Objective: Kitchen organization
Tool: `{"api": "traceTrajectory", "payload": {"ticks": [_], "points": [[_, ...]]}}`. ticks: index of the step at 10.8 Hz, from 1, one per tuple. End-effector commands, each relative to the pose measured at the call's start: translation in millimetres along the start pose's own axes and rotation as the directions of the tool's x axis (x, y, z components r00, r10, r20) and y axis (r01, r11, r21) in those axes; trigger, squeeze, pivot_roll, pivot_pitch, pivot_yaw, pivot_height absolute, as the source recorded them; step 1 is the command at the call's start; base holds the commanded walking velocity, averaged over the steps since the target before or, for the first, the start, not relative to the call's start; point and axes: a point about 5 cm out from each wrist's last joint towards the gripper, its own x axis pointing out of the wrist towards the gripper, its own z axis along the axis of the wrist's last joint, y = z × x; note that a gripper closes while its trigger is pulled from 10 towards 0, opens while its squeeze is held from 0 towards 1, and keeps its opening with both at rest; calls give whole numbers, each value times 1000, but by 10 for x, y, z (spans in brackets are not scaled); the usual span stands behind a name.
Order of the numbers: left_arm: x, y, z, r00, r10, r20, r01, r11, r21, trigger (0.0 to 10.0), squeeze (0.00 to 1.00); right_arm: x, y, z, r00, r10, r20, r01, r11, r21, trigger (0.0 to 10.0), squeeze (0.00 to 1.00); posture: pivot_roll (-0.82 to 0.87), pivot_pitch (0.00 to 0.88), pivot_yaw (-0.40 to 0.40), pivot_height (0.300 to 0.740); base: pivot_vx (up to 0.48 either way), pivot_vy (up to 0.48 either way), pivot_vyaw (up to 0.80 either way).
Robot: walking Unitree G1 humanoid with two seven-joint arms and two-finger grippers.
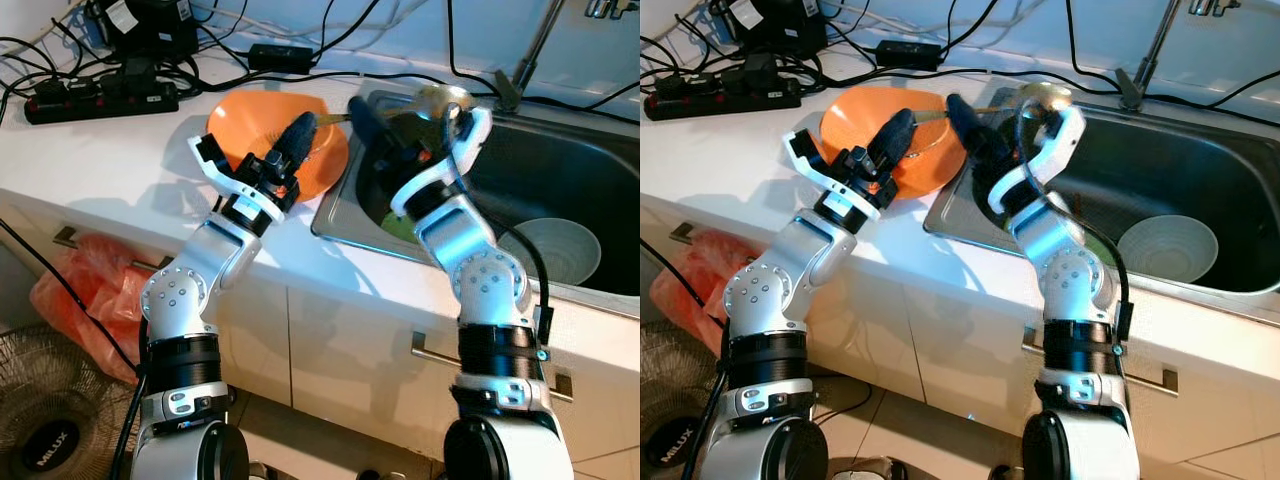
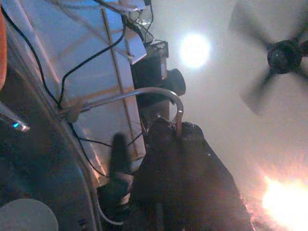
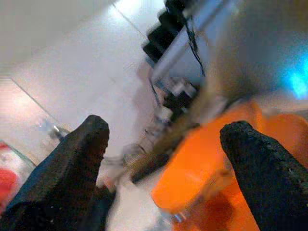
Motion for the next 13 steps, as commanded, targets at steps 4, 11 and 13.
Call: {"api": "traceTrajectory", "payload": {"ticks": [4,11,13], "points": [[-105,31,17,1000,4,-12,-4,1000,-1,0,0,21,10,218,992,13,126,-22,997,70,0,0,134,72,-12,740,0,0,0],[-92,49,71,1000,18,10,-18,1000,19,0,0,24,-37,194,993,-13,115,4,997,75,0,0,136,69,-12,740,0,0,0],[-80,48,81,1000,23,15,-24,999,30,0,0,30,-41,176,994,-16,108,8,997,74,0,0,137,67,-11,740,0,0,0]]}}
